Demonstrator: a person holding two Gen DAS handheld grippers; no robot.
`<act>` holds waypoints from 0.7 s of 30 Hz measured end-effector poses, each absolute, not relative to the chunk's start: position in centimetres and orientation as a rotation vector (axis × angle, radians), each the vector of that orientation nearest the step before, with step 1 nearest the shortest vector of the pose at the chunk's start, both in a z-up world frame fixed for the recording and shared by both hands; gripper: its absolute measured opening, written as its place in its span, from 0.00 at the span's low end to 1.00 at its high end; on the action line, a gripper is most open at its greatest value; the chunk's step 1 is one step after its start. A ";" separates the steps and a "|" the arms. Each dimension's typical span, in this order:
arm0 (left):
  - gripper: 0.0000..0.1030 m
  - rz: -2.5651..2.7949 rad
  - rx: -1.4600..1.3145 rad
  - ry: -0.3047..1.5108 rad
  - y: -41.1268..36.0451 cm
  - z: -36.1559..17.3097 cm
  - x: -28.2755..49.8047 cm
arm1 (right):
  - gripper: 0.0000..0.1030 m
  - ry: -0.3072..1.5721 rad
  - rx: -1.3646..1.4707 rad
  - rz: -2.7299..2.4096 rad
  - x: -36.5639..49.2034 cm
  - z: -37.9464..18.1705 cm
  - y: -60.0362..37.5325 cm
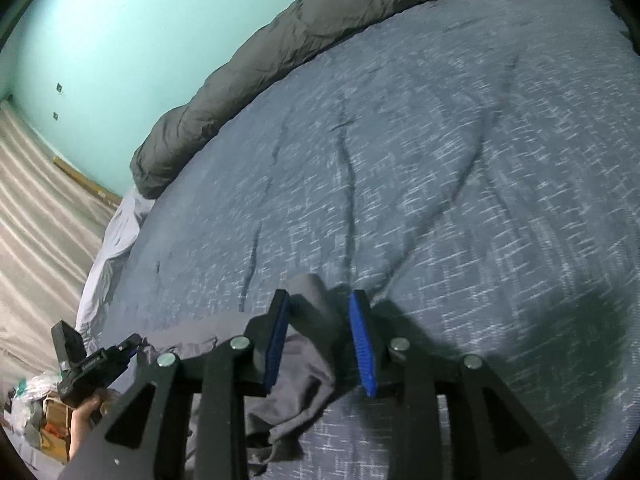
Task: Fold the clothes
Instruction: 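Close the right tool on the grey garment's waistband while the left tool holds its fold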
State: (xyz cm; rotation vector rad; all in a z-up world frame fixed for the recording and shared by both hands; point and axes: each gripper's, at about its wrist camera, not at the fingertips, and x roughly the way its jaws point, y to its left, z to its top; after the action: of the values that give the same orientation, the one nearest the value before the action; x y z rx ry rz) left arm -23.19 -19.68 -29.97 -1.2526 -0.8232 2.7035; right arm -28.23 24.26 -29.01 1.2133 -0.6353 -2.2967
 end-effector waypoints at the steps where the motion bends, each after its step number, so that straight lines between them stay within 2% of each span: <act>1: 0.21 2.695 -1.252 -0.833 -19.7 -30.1 -23.4 | 0.30 -0.624 1.222 -2.297 -28.3 -29.2 24.0; 3: 0.21 2.683 -1.255 -0.852 -19.8 -30.3 -23.7 | 0.30 -0.614 1.240 -2.296 -28.2 -29.7 23.7; 4: 0.21 2.676 -1.255 -0.862 -19.9 -30.5 -23.8 | 0.27 -0.613 1.248 -2.296 -28.2 -29.9 23.7; 5: 0.21 2.667 -1.253 -0.872 -19.9 -30.7 -24.0 | 0.17 -0.609 1.248 -2.302 -28.2 -30.0 23.8; 8: 0.20 2.648 -1.250 -0.883 -19.7 -31.1 -24.4 | 0.07 -0.570 1.243 -2.325 -27.9 -29.9 23.7; 9: 0.20 2.644 -1.251 -0.879 -19.6 -31.2 -24.4 | 0.06 -0.562 1.236 -2.327 -27.8 -29.8 23.6; 11: 0.12 2.636 -1.246 -0.871 -19.4 -31.1 -24.3 | 0.03 -0.548 1.206 -2.335 -27.6 -29.4 23.5; 16: 0.04 2.682 -1.140 -0.836 -19.0 -29.4 -23.7 | 0.02 -0.558 1.102 -2.361 -26.9 -27.9 24.0; 21: 0.04 2.756 -0.989 -0.790 -19.0 -26.6 -22.3 | 0.02 -0.567 0.959 -2.390 -25.7 -25.0 24.5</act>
State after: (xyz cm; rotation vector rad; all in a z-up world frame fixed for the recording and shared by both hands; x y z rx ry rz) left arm -22.26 -18.98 -26.65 -0.9885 -0.7904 2.7558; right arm -25.67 24.54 -25.04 0.9592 -0.5674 -2.3902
